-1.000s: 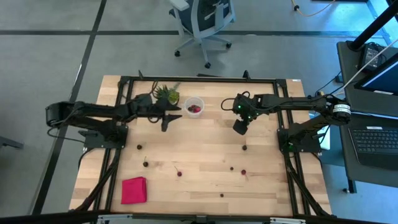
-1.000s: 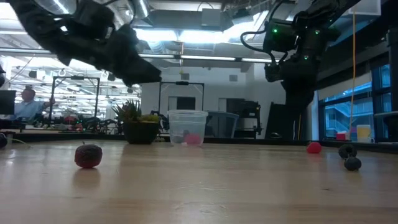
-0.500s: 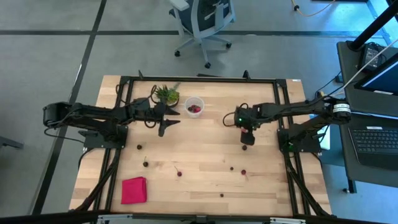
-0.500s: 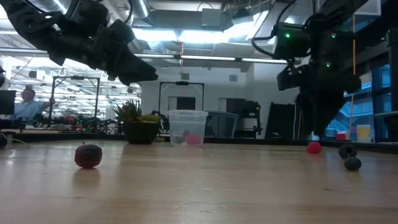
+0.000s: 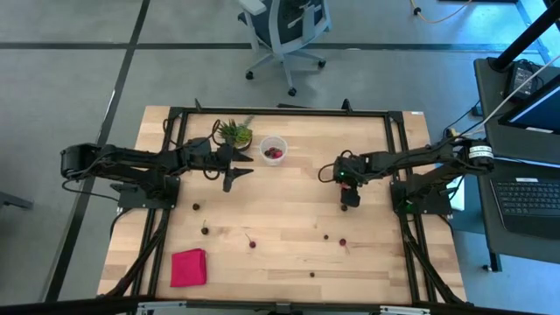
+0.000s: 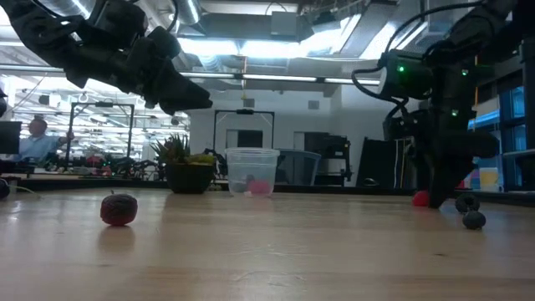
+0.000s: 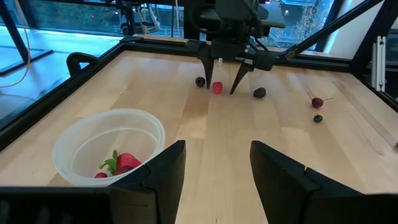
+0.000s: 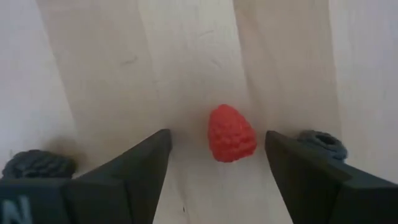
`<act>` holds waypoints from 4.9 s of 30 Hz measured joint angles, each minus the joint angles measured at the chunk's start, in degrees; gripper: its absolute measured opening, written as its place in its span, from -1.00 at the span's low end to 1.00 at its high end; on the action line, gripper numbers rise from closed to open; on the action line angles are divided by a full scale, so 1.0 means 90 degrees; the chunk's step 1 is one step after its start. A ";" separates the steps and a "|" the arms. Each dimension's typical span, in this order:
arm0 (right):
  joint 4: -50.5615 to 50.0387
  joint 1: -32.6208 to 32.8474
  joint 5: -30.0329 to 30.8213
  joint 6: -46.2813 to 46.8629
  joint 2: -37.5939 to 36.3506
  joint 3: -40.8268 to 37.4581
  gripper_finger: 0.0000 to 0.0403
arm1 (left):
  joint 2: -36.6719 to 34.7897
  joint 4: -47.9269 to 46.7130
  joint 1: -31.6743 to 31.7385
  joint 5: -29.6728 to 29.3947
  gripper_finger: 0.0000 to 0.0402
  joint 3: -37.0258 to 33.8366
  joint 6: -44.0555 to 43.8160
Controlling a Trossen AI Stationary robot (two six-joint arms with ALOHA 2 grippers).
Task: Pick and placing Produce into tupperware
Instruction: Put the red raspberry into the transparent container, then put the blackberry into the transparent container
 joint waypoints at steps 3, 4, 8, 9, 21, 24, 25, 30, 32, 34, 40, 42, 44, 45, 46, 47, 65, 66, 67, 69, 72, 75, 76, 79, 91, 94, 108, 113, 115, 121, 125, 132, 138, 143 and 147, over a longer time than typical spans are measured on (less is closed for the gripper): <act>0.0173 0.0000 -0.0029 0.0008 -0.0017 -0.0114 0.23 | 0.0002 0.0001 0.0000 -0.0001 -0.14 0.0000 0.0000; 0.0183 0.0000 -0.0035 0.0008 -0.0017 -0.0116 0.20 | 0.0002 -0.0001 0.0000 -0.0001 -0.14 0.0000 0.0002; 0.0259 0.0002 -0.0062 -0.0021 -0.0011 -0.0119 0.03 | 0.0002 -0.0001 0.0000 -0.0004 -0.14 0.0000 0.0005; 0.0274 0.0002 -0.0064 -0.0021 -0.0010 -0.0119 -0.01 | 0.0002 -0.0001 0.0000 -0.0007 -0.14 0.0000 0.0005; 0.0442 0.0002 0.0002 -0.0019 0.0002 -0.0122 -0.50 | 0.0002 -0.0001 0.0000 -0.0011 -0.14 0.0000 0.0007; 0.0453 0.0000 0.0019 0.0080 0.0004 -0.0122 -0.51 | 0.0002 -0.0004 0.0000 -0.0011 -0.14 0.0000 0.0007; 0.0466 0.0000 0.0022 0.0174 0.0005 -0.0122 -0.51 | 0.0002 -0.0004 0.0000 -0.0012 -0.14 0.0000 0.0007; 0.0469 -0.0014 0.0149 0.0462 0.0019 0.0273 -0.52 | 0.0002 -0.0005 0.0000 -0.0011 -0.14 0.0000 0.0007; 0.0495 -0.0024 0.0131 0.0392 0.0014 0.0644 -0.52 | 0.0002 -0.0004 0.0000 -0.0011 -0.14 0.0000 0.0007; 0.0499 -0.0061 0.0092 0.0287 0.0014 0.1077 -0.52 | 0.0003 -0.0004 0.0000 -0.0011 -0.14 0.0000 0.0027; 0.0717 -0.0309 0.0056 -0.0385 0.0128 0.2592 -0.53 | 0.0004 -0.0001 0.0001 -0.0011 -0.14 0.0000 0.0345; 0.0773 -0.0381 -0.0003 -0.0690 0.0298 0.3082 -0.53 | 0.0004 -0.0001 0.0002 -0.0011 -0.14 0.0000 0.0345; 0.0794 -0.0461 -0.0096 -0.0891 0.0552 0.3571 -0.53 | 0.0002 0.0027 0.0000 -0.0011 -0.14 0.0000 0.0339; 0.0791 -0.0510 -0.0190 -0.0994 0.0714 0.3797 -0.53 | 0.0002 0.0059 0.0002 -0.0011 -0.14 0.0000 0.0333; 0.0778 -0.0553 -0.0256 -0.1050 0.0900 0.4016 -0.53 | 0.0002 0.0077 0.0000 -0.0011 -0.14 0.0000 0.0333; 0.0775 -0.0593 -0.0337 -0.1144 0.1113 0.4241 -0.53 | 0.0002 0.0081 0.0002 -0.0010 -0.14 0.0000 0.0333; 0.0270 -0.1188 -0.0548 -0.2027 0.3990 0.6270 -0.49 | 0.0002 0.0096 0.0000 -0.0006 -0.14 0.0000 0.0330; 0.0280 -0.1190 -0.0549 -0.2028 0.3990 0.6263 -0.48 | 0.0002 0.0096 0.0000 -0.0006 -0.14 0.0000 0.0330; 0.0288 -0.1187 -0.0548 -0.2027 0.3990 0.6247 -0.49 | 0.0002 0.0096 0.0001 -0.0006 -0.14 0.0000 0.0330; 0.0256 -0.1185 -0.0550 -0.2028 0.3992 0.6241 -0.51 | 0.0002 0.0096 0.0001 -0.0006 -0.14 0.0000 0.0330; 0.0247 -0.1183 -0.0553 -0.2030 0.3992 0.6239 -0.52 | 0.0002 0.0096 0.0001 -0.0006 -0.14 0.0000 0.0330; 0.0239 -0.1173 -0.0552 -0.2026 0.3992 0.6239 -0.51 | 0.0002 0.0096 0.0002 -0.0006 -0.14 0.0000 0.0328; 0.0239 -0.1171 -0.0555 -0.2016 0.3992 0.6239 -0.50 | 0.0002 0.0096 0.0001 -0.0006 -0.14 0.0000 0.0329; 0.0222 -0.1171 -0.0664 -0.2006 0.4030 0.6239 -0.50 | 0.0002 0.0093 0.0001 -0.0006 -0.14 0.0000 0.0328; 0.0264 -0.1166 -0.0720 -0.1998 0.4291 0.6229 -0.47 | 0.0002 0.0040 0.0002 -0.0004 -0.14 0.0000 0.0328; 0.0271 -0.1166 -0.0720 -0.1976 0.4293 0.6229 -0.45 | 0.0002 0.0040 0.0001 -0.0005 -0.14 0.0000 0.0328; 0.0273 -0.1166 -0.0720 -0.2027 0.4293 0.6229 -0.37 | 0.0002 0.0042 0.0000 -0.0005 -0.14 0.0000 0.0327; 0.0274 -0.1166 -0.0872 -0.2030 0.4293 0.6229 -0.20 | 0.0002 0.0042 0.0000 -0.0005 -0.14 0.0000 0.0325; 0.0273 -0.1166 -0.0870 -0.2027 0.4293 0.6229 -0.11 | 0.0002 0.0042 0.0000 -0.0004 -0.14 0.0000 0.0325; -0.0367 -0.1128 -0.0872 -0.1994 0.3969 0.6502 0.05 | 0.0002 0.0009 0.0002 -0.0006 -0.14 0.0000 0.0323; -0.0939 -0.1088 -0.0873 -0.1967 0.3324 0.6547 0.08 | 0.0000 -0.0099 0.0000 -0.0004 -0.14 0.0000 0.0316; -0.2114 -0.1086 -0.0820 -0.1242 0.2148 0.6034 0.06 | 0.0000 -0.0139 -0.0002 0.0021 -0.14 0.0000 0.0287; -0.1943 -0.1099 -0.0203 -0.0092 0.0870 0.4200 0.08 | 0.0000 -0.0256 -0.0010 0.0038 -0.14 0.0000 0.0287; -0.1463 -0.1107 0.0062 0.0288 0.0016 0.2642 0.06 | 0.0000 -0.0250 -0.0010 0.0047 -0.14 0.0000 0.0287; -0.1029 -0.1103 0.0090 0.0147 -0.0293 0.1675 0.06 | 0.0000 -0.0246 -0.0010 0.0047 -0.14 0.0000 0.0287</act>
